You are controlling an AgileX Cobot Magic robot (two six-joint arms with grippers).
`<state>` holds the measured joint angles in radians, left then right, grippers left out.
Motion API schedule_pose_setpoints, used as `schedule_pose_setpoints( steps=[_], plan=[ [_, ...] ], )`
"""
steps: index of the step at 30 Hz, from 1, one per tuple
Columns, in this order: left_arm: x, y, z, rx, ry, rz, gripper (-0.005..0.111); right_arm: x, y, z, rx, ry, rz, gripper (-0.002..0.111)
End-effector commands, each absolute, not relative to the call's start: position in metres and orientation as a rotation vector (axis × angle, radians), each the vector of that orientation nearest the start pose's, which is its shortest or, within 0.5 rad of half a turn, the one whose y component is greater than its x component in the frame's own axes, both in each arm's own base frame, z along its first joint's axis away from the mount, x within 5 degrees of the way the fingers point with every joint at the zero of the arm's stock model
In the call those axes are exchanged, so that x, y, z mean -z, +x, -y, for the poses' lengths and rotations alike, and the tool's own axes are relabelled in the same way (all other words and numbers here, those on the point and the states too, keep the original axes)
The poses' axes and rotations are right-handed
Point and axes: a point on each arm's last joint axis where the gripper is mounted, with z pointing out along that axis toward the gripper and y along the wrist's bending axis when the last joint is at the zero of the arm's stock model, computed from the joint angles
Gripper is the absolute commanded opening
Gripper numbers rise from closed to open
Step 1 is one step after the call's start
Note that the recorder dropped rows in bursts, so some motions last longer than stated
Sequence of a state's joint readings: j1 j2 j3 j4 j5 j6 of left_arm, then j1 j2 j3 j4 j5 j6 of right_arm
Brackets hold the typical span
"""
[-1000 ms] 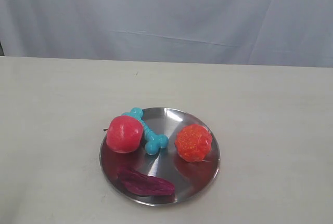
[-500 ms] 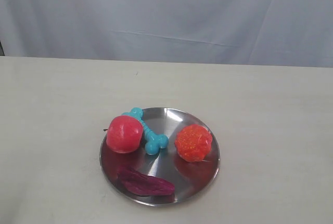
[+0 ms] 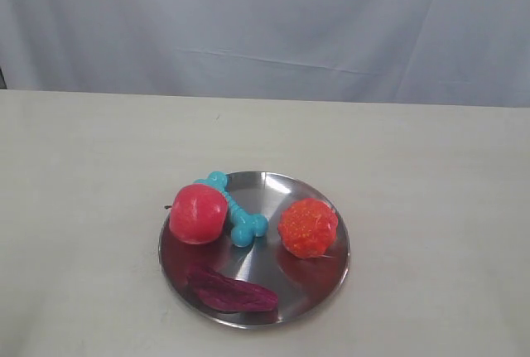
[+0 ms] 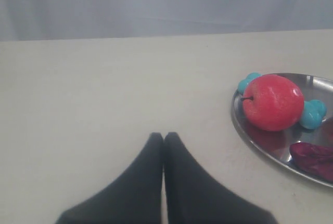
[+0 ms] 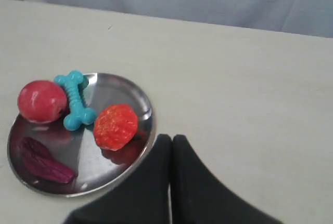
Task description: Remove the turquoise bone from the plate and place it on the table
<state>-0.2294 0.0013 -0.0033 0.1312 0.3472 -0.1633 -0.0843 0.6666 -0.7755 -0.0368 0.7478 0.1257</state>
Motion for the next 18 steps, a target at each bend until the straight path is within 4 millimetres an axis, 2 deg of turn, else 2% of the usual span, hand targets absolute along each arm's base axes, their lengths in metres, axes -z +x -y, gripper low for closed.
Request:
schedule_pose_setpoints(
  steps=[1, 3, 4, 8, 13, 18],
  plan=[
    [-0.182, 0.053, 0.008, 0.152, 0.143, -1.824, 0.0, -0.356, 0.171, -0.005, -0.001, 0.055, -2.252, -0.001],
    [-0.182, 0.053, 0.008, 0.152, 0.143, -1.824, 0.0, -0.359, 0.196, -0.016, -0.021, 0.0, -2.29, -0.001],
    [-0.182, 0.053, 0.008, 0.152, 0.143, -1.824, 0.0, -0.356, 0.221, -0.025, -0.027, -0.042, -2.347, -0.001],
    [-0.182, 0.053, 0.008, 0.152, 0.143, -1.824, 0.0, -0.344, 0.287, -0.046, -0.024, -0.097, -2.504, -0.001],
    [-0.182, 0.053, 0.008, 0.152, 0.143, -1.824, 0.0, -0.323, 0.326, -0.055, -0.021, -0.167, -2.565, -0.001],
    [-0.182, 0.053, 0.008, 0.152, 0.143, -1.824, 0.0, -0.304, 0.349, -0.06, 0.001, -0.285, -2.577, -0.001]
  ],
)
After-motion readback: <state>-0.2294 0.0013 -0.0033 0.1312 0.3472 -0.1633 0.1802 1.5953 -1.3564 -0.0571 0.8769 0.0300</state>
